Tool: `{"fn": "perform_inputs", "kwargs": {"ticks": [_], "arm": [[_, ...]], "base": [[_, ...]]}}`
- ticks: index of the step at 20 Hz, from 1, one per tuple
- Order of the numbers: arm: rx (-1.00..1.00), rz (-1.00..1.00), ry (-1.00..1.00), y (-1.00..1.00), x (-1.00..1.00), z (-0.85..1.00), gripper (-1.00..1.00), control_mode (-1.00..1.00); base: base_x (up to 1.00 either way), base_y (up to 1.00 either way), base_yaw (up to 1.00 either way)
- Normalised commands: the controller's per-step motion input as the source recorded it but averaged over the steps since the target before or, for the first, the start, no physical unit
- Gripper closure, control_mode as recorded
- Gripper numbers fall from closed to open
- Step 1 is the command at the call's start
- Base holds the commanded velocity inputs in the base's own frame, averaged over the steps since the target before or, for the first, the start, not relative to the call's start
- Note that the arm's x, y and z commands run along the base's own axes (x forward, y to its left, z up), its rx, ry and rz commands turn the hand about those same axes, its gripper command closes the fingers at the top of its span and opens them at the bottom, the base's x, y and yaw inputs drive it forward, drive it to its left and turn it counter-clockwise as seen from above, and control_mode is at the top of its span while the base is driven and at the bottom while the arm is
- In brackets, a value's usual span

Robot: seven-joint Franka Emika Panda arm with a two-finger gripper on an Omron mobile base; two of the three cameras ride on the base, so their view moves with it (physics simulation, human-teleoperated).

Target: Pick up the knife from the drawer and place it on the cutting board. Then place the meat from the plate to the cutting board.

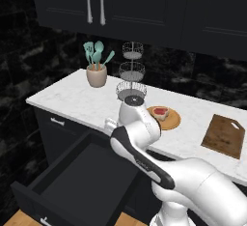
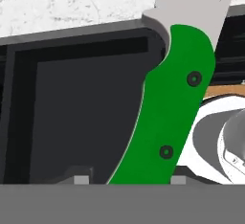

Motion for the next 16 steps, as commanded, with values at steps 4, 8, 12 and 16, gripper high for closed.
{"fn": "perform_inputs", "kwargs": {"ticks": [4,8,12,16], "arm": [[-0.08,-0.14,0.22,-1.0,0.06,0.0,1.0,-1.0],[-0.07,-0.14,0.21,-1.0,0.28,0.0,1.0,-1.0],[-0.08,-0.12,0.16,-1.0,0.22,-0.04,1.0,-1.0],[-0.15,-0.19,0.02,-1.0,0.0,-0.31,1.0,-1.0]], "base": [[0.0,0.0,0.0],[0.0,0.0,0.0],[0.0,0.0,0.0],[0.0,0.0,0.0]]}}
